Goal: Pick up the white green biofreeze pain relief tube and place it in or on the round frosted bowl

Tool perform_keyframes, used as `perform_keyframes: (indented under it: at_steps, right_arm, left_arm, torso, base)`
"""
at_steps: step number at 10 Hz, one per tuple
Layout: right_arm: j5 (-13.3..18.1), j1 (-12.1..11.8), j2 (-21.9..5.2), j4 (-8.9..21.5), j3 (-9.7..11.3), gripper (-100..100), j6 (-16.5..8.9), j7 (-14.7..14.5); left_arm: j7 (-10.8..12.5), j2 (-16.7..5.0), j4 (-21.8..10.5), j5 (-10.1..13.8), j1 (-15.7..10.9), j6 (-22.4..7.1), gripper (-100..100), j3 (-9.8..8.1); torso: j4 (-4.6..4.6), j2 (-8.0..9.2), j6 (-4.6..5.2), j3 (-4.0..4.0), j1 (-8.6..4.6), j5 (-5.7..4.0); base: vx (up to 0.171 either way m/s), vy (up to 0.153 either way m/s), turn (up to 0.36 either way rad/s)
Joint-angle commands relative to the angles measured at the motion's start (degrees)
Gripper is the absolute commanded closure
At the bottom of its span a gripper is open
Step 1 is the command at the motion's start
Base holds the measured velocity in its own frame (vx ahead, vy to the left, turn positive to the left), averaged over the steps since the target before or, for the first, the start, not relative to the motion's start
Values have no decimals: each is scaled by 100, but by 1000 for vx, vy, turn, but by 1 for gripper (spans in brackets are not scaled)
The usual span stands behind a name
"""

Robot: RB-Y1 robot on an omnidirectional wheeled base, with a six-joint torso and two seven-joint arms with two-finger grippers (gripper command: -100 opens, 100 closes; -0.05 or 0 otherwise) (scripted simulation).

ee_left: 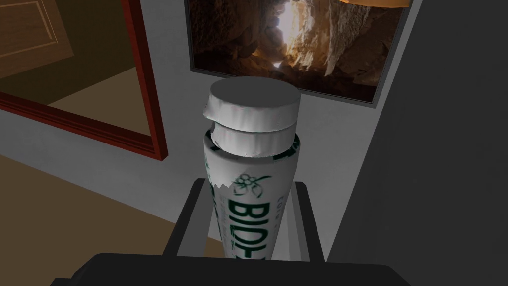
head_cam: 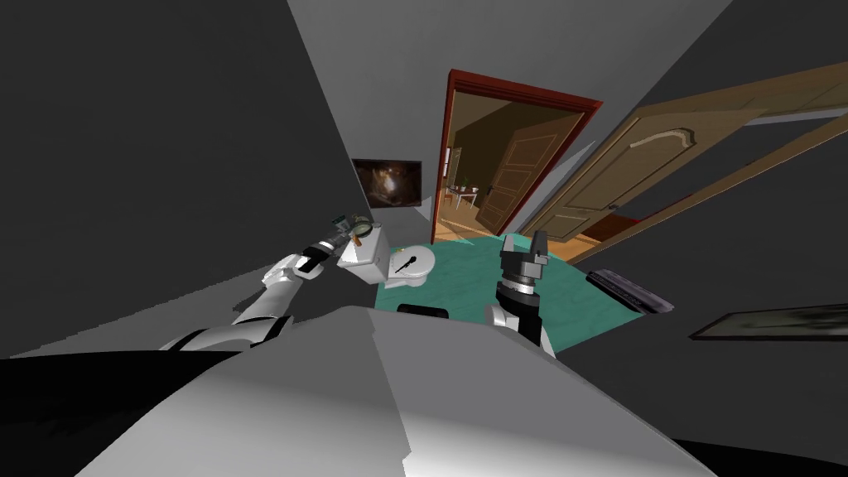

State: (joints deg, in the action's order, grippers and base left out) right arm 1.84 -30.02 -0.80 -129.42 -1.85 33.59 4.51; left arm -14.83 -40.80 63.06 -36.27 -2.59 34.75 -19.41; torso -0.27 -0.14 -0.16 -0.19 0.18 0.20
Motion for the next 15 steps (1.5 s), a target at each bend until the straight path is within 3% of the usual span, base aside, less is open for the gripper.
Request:
perform_keyframes:
  at_steps: [1,7,12,13,14,15]
  right_arm:
    - [0,0,0,0,0,0,0,0]
    - [0,0,0,0,0,0,0,0]
    - [0,0,0,0,0,0,0,0]
    - [0,0,0,0,0,0,0,0]
    - [0,0,0,0,0,0,0,0]
    - [0,1,0,0,0,0,0,0]
  left_arm:
    - [185,-22,-225,-208,-212,-1,100,-40]
    - [823,-54,-979,-1015,-926,-15,100,-118]
    - [1210,-81,-1376,-1587,-1334,-42,100,-106]
    - [1155,-75,-1339,-1505,-1293,-37,100,-107]
    - [1171,-77,-1346,-1519,-1304,-39,-100,-108]
    - [1169,-77,-1345,-1518,-1303,-39,-100,-108]
  torso:
    - [0,0,0,0,0,0]
    - [0,-4,0,-2,4,3]
    - [2,-2,4,0,-6,-3]
    - [3,3,2,3,0,-3]
    - [5,18,-1,11,-10,-3]
    - [8,30,-1,18,-20,-6]
  base:
    - [58,50,-8]
    - [74,57,-12]
    - [81,56,-19]
    - [32,35,-10]
    - [7,7,-1]
    - [0,0,0]
